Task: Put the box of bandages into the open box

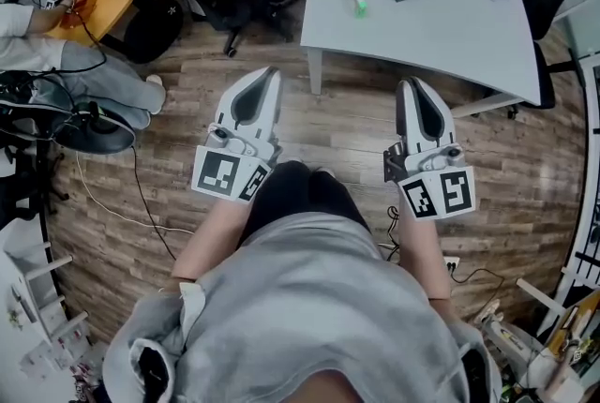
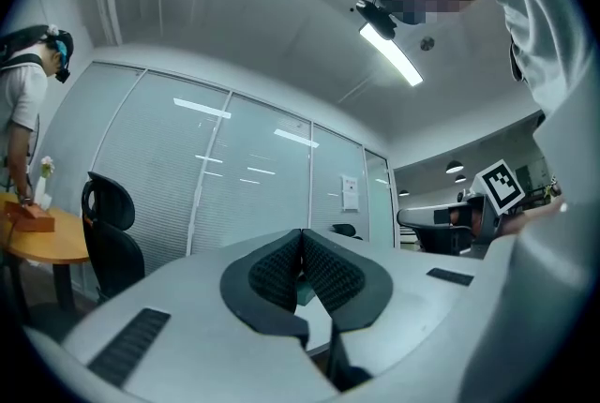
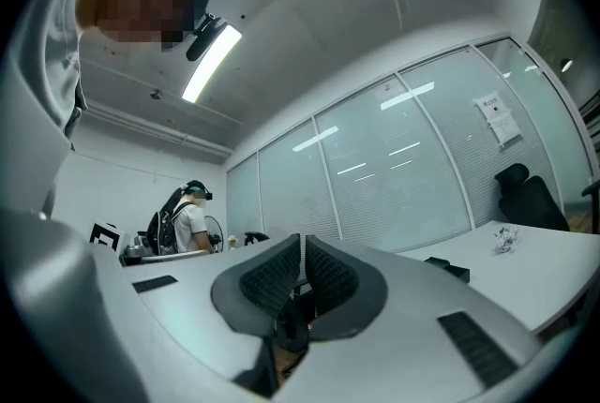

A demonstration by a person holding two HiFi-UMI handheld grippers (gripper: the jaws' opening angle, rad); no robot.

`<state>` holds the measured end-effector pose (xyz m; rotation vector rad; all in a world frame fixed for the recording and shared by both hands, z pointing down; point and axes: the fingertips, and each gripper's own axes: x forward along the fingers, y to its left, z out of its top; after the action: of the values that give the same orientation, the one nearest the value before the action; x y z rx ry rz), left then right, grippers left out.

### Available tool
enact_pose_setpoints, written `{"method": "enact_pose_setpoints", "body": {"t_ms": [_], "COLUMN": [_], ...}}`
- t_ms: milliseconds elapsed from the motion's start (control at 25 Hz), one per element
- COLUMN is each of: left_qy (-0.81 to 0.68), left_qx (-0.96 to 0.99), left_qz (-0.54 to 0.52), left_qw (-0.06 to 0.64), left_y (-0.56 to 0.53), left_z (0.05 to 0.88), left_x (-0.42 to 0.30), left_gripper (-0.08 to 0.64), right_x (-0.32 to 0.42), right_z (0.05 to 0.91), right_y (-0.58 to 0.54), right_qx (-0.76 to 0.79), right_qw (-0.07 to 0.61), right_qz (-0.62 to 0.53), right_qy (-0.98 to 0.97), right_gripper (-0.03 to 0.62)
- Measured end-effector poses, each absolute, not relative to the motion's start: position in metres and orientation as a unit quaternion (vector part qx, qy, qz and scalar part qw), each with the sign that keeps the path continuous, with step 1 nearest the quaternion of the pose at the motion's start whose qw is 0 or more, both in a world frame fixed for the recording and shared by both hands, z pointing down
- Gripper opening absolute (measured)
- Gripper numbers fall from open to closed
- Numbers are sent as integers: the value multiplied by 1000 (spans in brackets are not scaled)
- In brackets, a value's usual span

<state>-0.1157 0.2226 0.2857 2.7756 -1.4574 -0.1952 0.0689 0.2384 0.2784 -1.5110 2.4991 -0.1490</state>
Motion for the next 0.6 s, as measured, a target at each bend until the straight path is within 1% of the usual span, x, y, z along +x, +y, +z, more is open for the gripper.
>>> {"method": "enact_pose_setpoints", "body": {"t_ms": [280, 600], "left_qy": [-468, -455], "left_qx": [881, 888], "left_qz": [-64, -72], "left_qw": [2, 6], "left_y": [195, 112], "left_z": [289, 293], "left_x": [-115, -116], "left_gripper": [18, 18], "right_x": [71, 64], "right_z": [281, 282], "right_y": [212, 134], "right_qx": [-510, -518], "right_qw": [115, 108], "right_qz": [-55, -50], "right_qy": [851, 847], "right_gripper": [54, 54]}}
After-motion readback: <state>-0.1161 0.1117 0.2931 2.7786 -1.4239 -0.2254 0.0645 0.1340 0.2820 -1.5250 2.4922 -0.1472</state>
